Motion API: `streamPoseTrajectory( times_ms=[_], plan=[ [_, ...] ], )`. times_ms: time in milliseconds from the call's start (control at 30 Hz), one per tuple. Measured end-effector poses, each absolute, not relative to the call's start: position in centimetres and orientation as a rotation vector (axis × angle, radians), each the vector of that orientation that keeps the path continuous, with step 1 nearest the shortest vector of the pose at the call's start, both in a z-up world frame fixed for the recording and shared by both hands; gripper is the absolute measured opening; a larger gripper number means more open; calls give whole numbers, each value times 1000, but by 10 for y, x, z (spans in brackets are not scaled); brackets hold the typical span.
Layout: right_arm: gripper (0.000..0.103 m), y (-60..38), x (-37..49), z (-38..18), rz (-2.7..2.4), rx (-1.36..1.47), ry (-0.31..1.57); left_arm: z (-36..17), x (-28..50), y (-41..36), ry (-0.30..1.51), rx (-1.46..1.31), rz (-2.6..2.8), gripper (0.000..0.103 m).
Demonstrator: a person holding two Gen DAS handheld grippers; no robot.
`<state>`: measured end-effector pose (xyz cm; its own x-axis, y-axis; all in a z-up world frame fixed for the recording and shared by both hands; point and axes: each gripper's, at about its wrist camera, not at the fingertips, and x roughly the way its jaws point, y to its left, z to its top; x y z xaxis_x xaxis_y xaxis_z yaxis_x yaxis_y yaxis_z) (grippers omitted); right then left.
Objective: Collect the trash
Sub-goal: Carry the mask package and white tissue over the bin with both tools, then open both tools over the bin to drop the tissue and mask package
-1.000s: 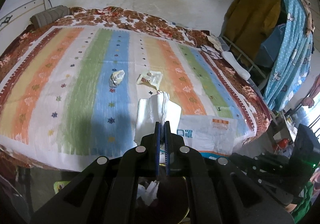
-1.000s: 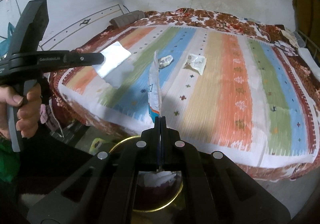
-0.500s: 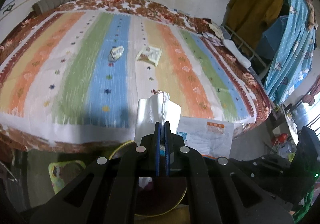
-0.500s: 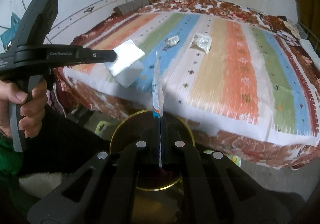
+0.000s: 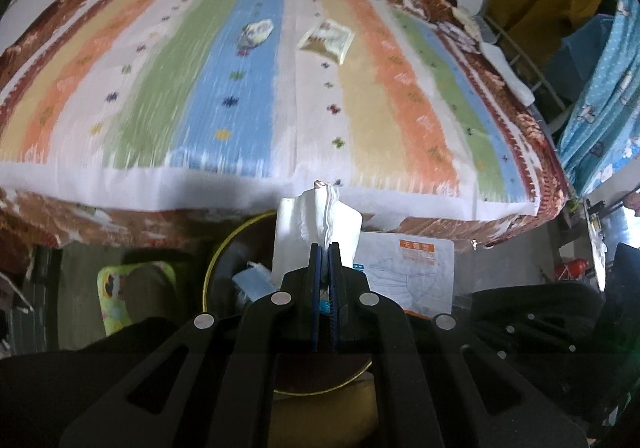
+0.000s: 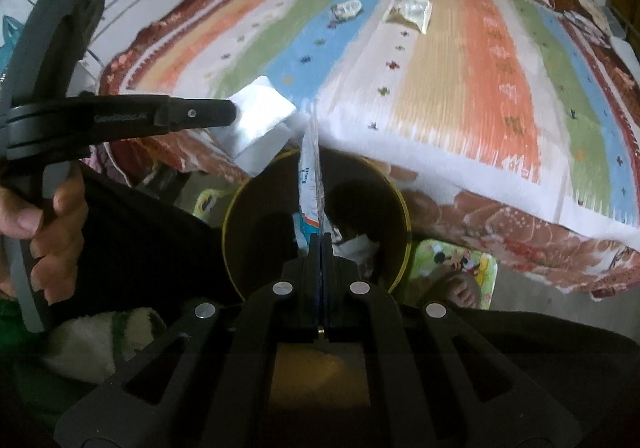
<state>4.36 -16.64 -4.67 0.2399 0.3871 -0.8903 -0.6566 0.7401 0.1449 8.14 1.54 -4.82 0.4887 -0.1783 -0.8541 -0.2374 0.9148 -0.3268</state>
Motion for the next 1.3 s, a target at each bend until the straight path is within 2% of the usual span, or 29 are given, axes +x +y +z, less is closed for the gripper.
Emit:
streamPoseTrajectory(
  times_ms=[567,800,867,933,967,1000,1167,1300],
  plan=[
    [0,-142,68,-103,683,-245,1325,-94,92,27,1238,-557,90,3],
    [1,-141,77,-114,660,-200,1377,-96,93,28,1238,-565,84,3],
    [5,-141,80,-116,654,-187,1385,-96,95,29,1241,-571,90,6],
    [16,-140,83,-120,653,-173,1396,-95,95,32,1230,-585,102,24],
    [24,-139,84,-121,653,-168,1397,-94,95,33,1223,-585,109,29],
    [28,-138,84,-120,654,-169,1393,-92,95,34,1215,-583,118,32],
    [37,-138,82,-116,666,-173,1370,-86,94,36,1193,-582,125,37],
    [41,-138,81,-112,670,-181,1346,-80,93,35,1168,-566,130,44]
  ],
)
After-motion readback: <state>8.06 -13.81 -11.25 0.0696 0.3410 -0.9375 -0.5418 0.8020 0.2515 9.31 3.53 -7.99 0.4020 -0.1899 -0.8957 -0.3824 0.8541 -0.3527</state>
